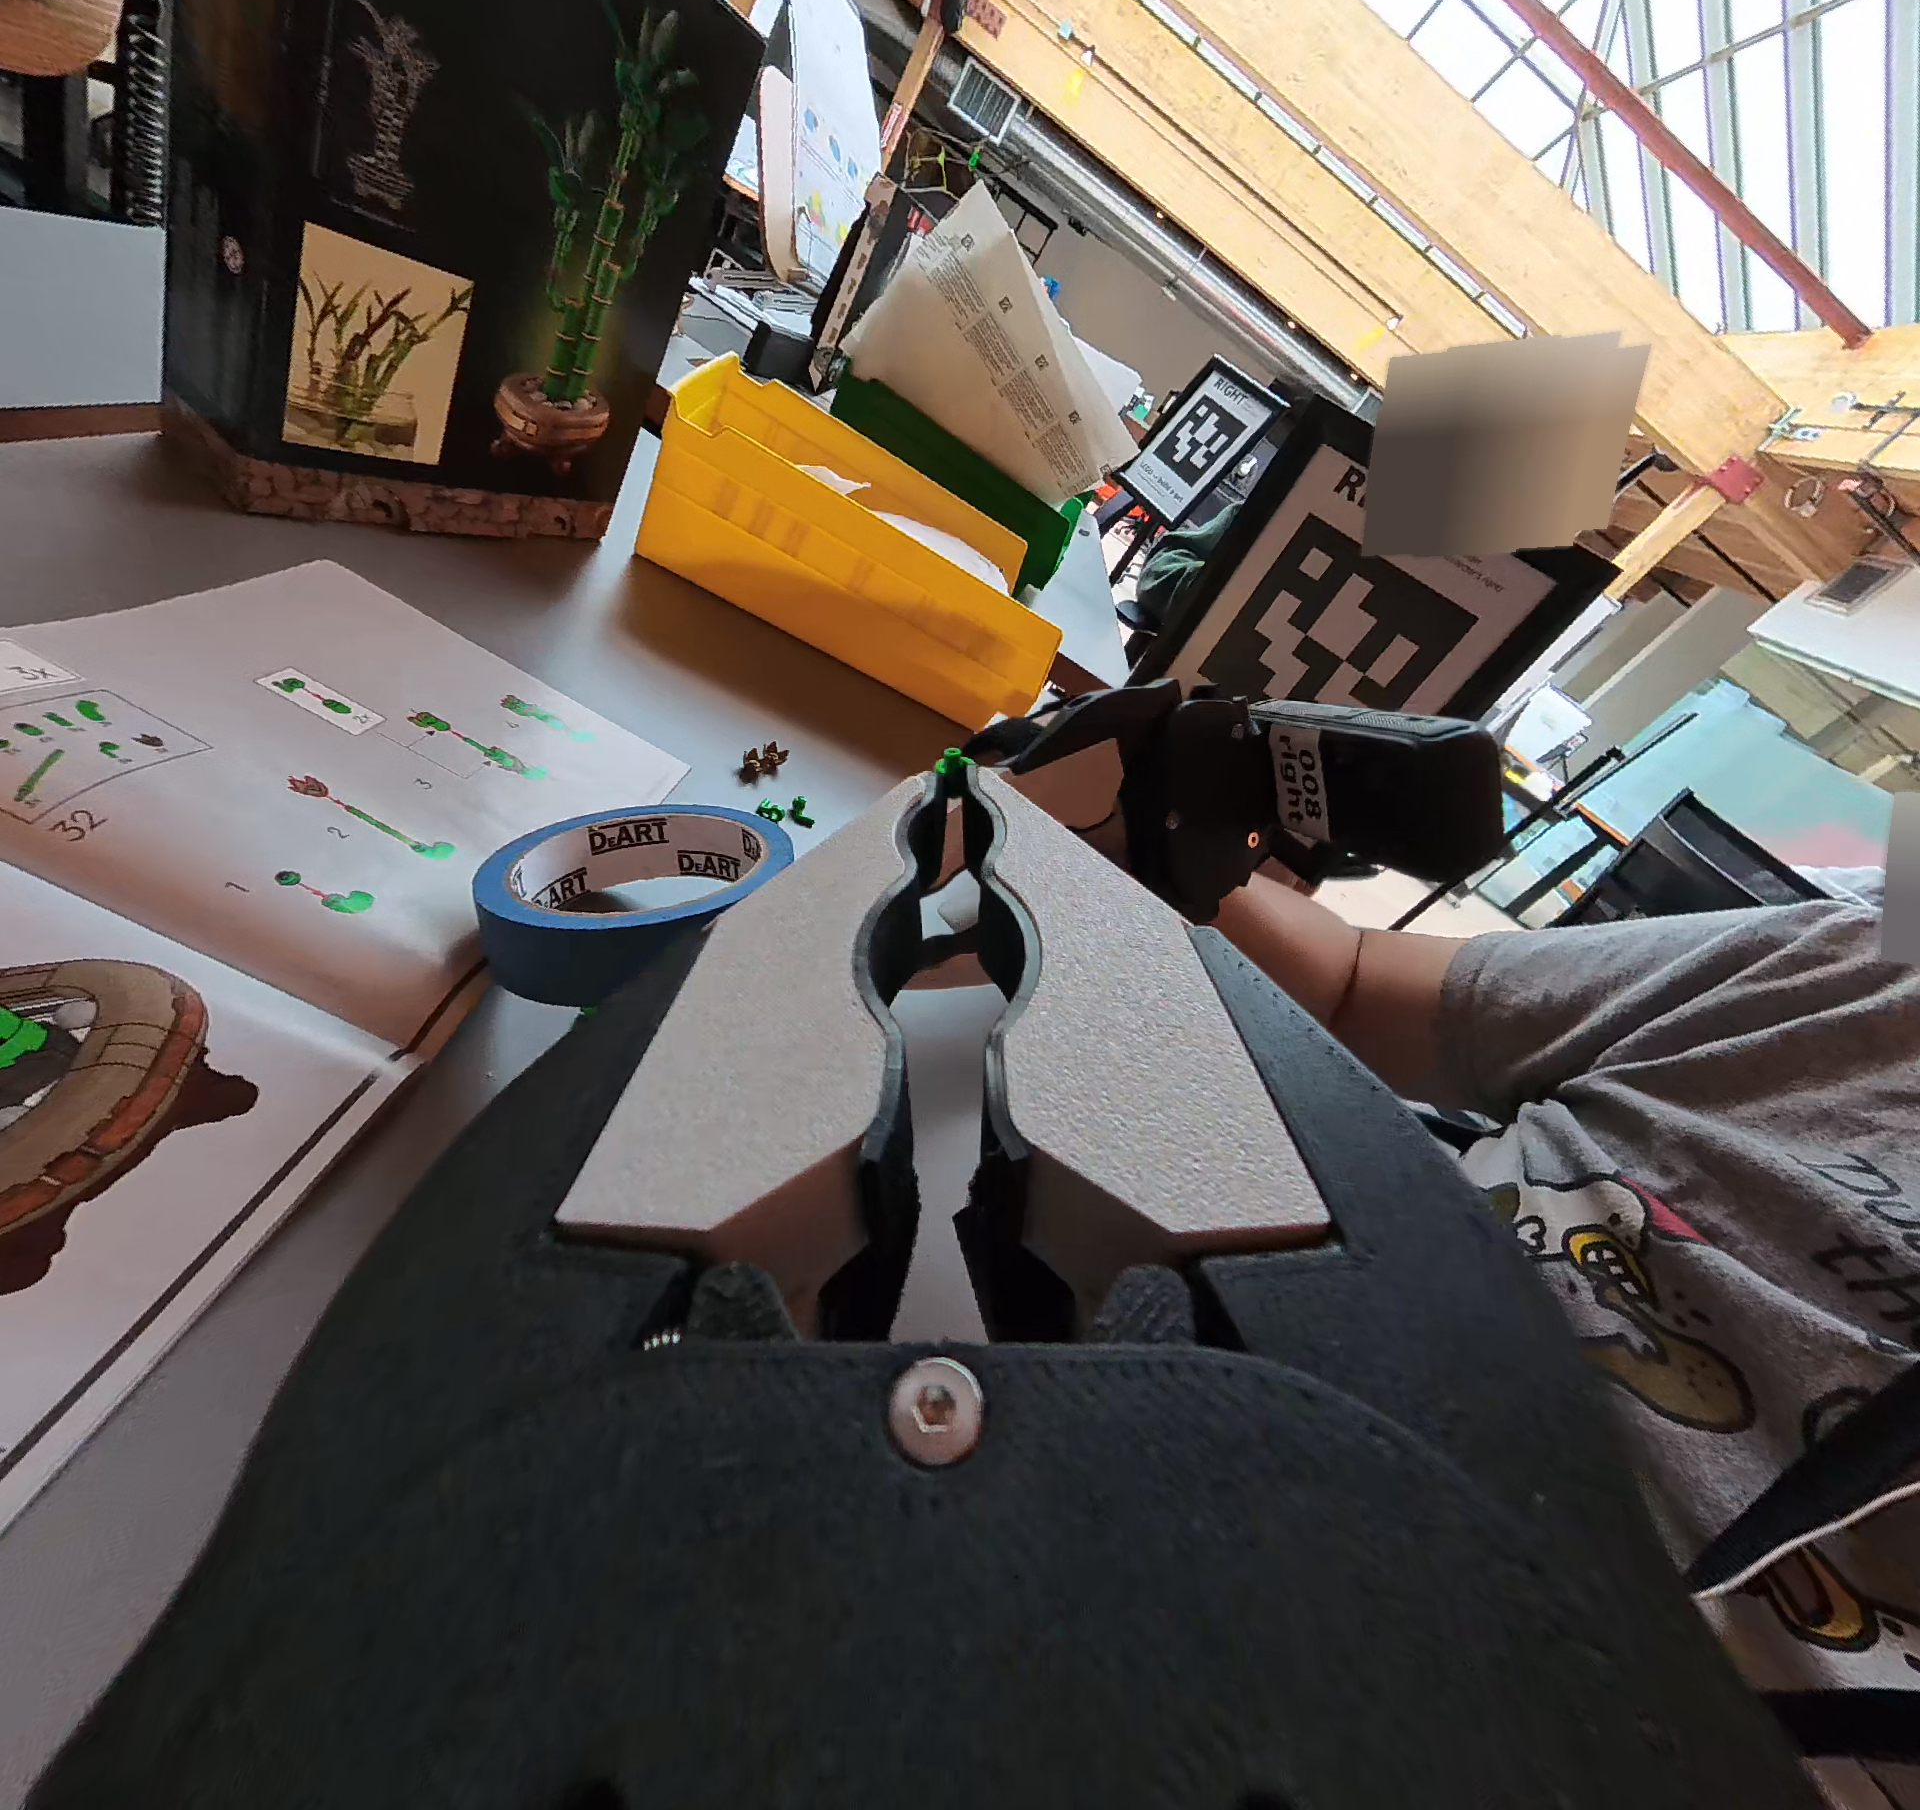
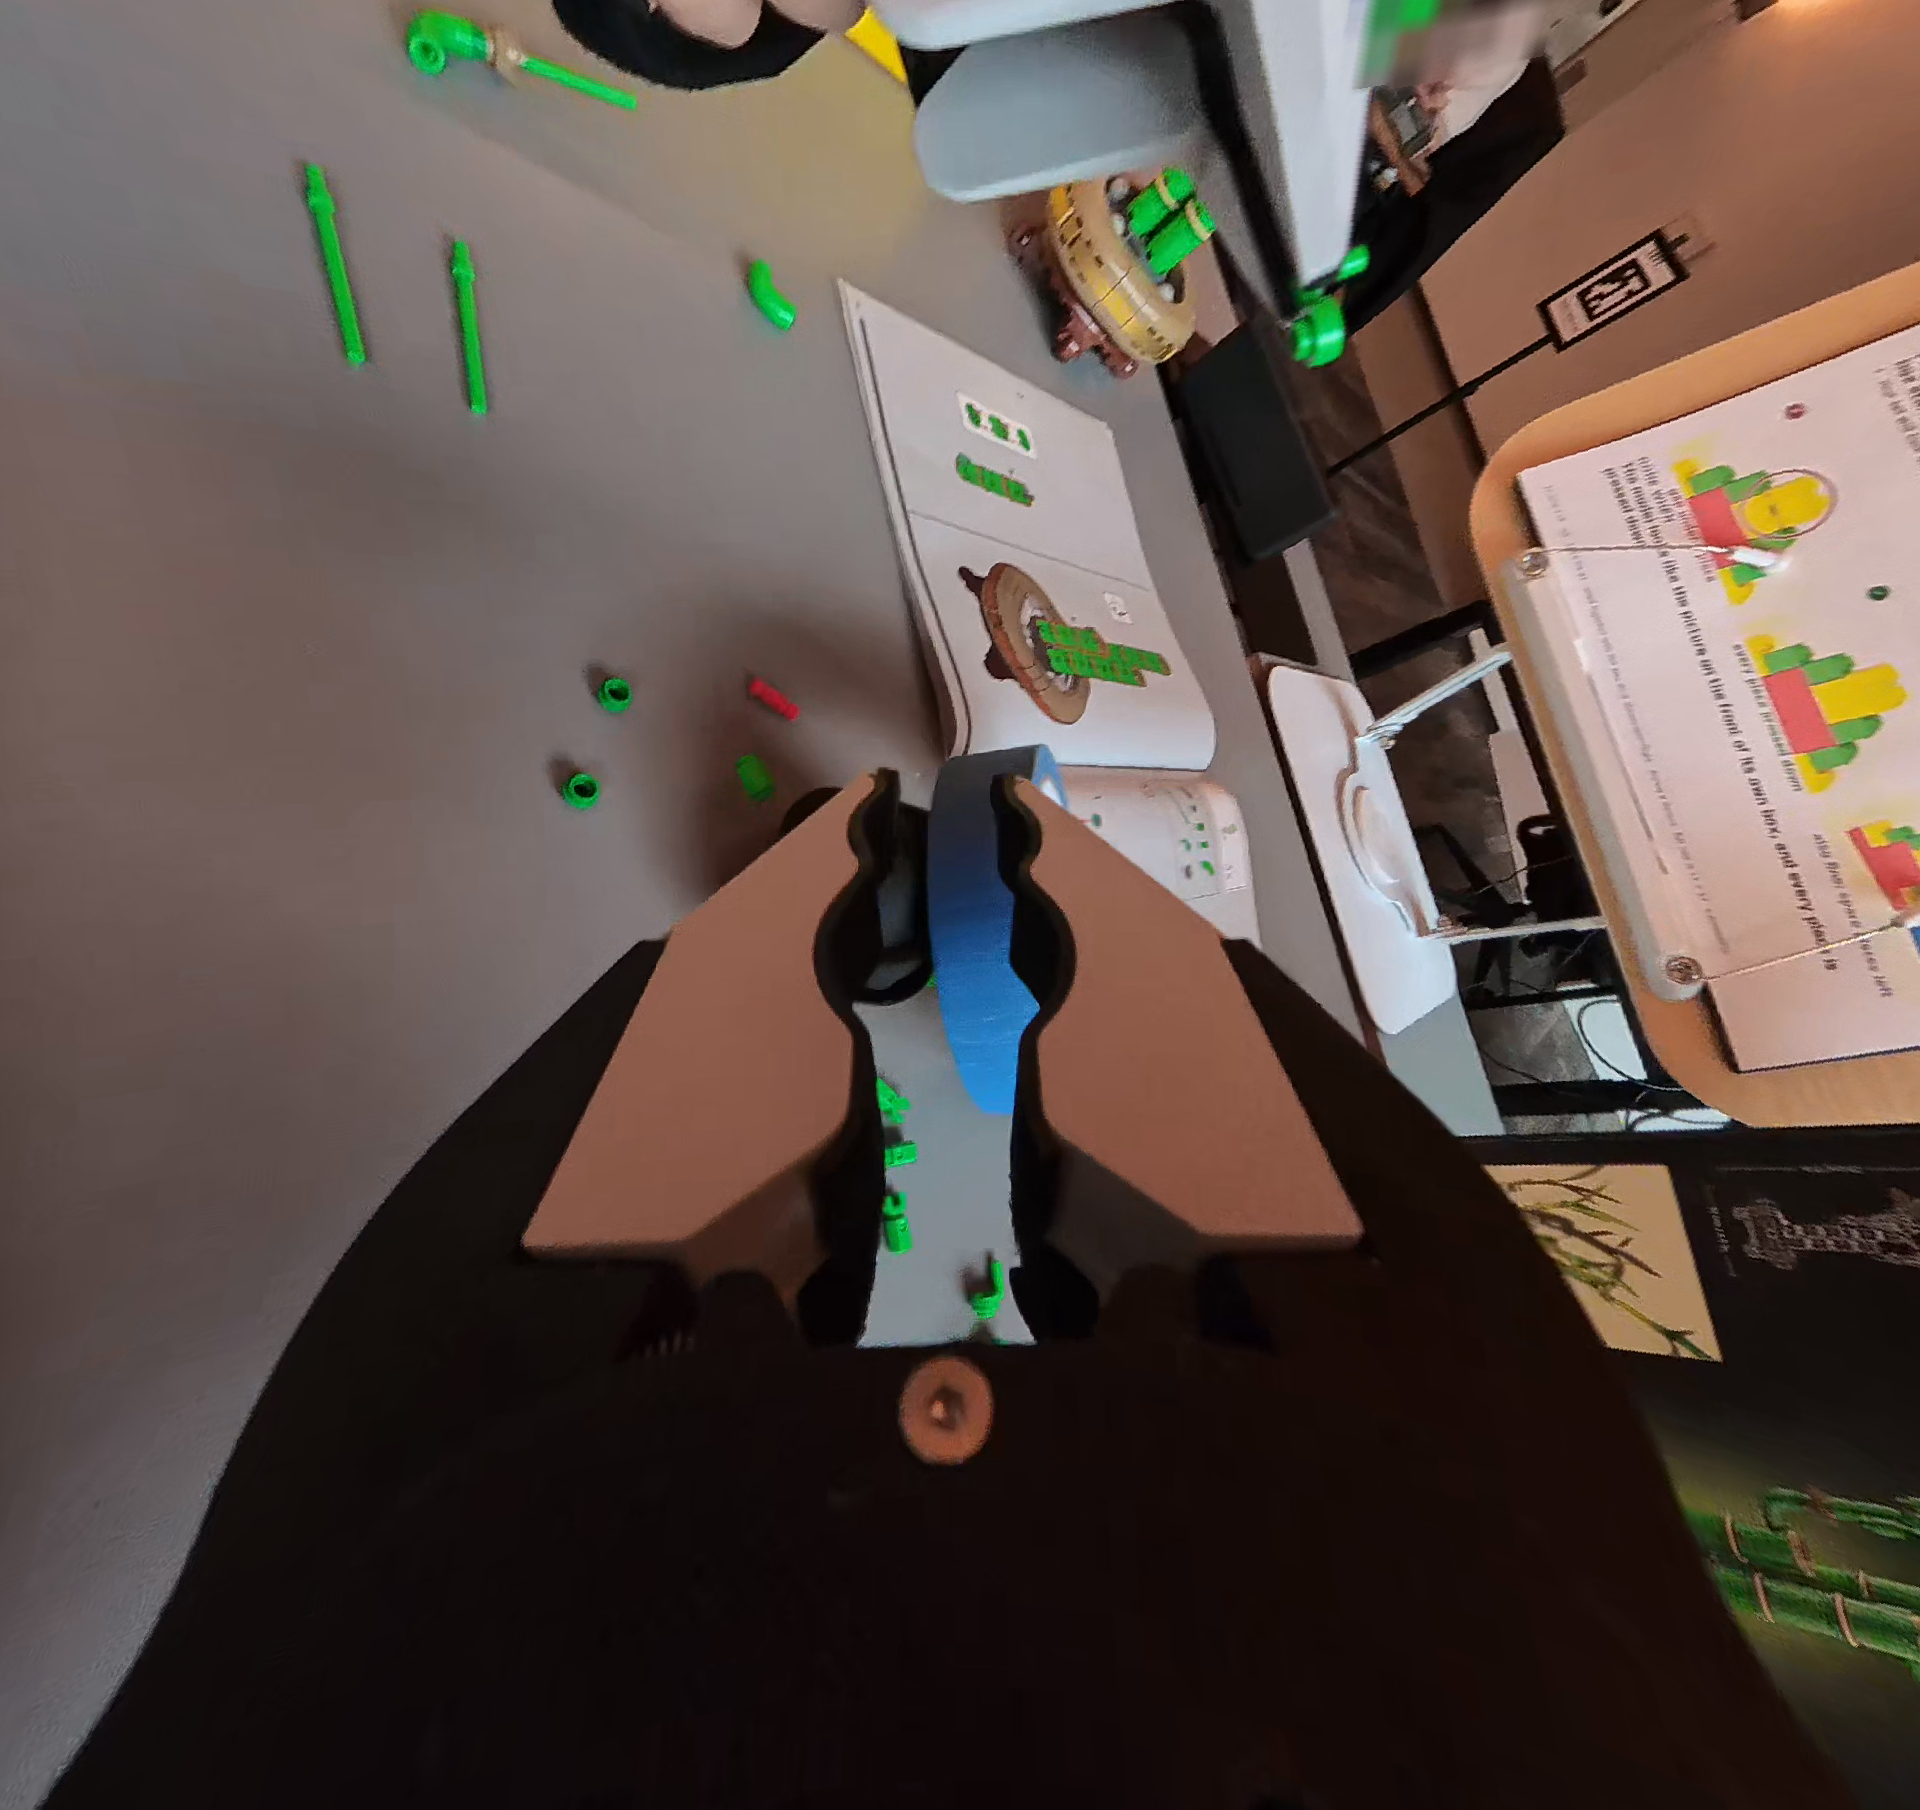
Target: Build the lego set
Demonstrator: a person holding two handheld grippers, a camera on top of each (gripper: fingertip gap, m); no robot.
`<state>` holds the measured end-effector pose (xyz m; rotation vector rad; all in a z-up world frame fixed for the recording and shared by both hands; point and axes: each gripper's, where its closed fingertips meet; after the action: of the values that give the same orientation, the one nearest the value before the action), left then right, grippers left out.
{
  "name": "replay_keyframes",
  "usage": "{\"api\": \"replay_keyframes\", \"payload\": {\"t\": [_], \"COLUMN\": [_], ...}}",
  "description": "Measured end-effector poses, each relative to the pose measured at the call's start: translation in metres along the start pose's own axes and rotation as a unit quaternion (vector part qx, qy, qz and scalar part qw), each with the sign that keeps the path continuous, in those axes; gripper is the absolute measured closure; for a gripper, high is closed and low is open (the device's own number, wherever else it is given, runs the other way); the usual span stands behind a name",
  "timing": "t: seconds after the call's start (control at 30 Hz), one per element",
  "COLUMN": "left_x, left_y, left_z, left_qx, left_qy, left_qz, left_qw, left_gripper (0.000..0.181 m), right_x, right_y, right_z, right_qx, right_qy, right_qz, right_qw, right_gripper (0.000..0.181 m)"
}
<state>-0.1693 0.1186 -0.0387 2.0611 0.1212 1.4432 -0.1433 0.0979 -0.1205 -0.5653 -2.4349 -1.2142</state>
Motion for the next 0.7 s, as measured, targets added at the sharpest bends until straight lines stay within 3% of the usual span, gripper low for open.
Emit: {"api": "replay_keyframes", "payload": {"t": [0.37, 0.5, 0.57, 0.7], "left_x": [0.004, 0.005, 0.005, 0.005], "left_y": [-0.004, -0.011, -0.016, -0.019], "left_z": [-0.009, -0.016, -0.02, -0.024], "left_qx": [0.014, 0.021, 0.03, 0.027], "left_qy": [0.011, 0.019, 0.02, 0.026], "left_qz": [0.002, -0.006, -0.008, -0.013], "left_qw": [1.0, 1.0, 0.999, 0.999], "left_gripper": [0.181, 0.181, 0.181, 0.181], "right_x": [0.0, 0.005, 0.008, -0.004], "right_y": [-0.036, -0.039, -0.049, -0.052], "right_z": [0.016, 0.029, 0.034, 0.044], "right_qx": [0.087, 0.123, 0.174, 0.191], "right_qy": [-0.039, -0.101, -0.126, -0.177], "right_qz": [-0.012, 0.048, 0.062, -0.035], "right_qw": [0.995, 0.986, 0.975, 0.965], "right_gripper": [0.169, 0.174, 0.173, 0.17]}}
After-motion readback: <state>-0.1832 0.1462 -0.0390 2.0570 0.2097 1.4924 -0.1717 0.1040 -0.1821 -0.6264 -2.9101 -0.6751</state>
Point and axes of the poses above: each gripper's, where its closed fingertips meet, z out along the fingers, x out of its top, y = z × x across the jaws, and after that the axes turned 14 degrees about -y, right-handed
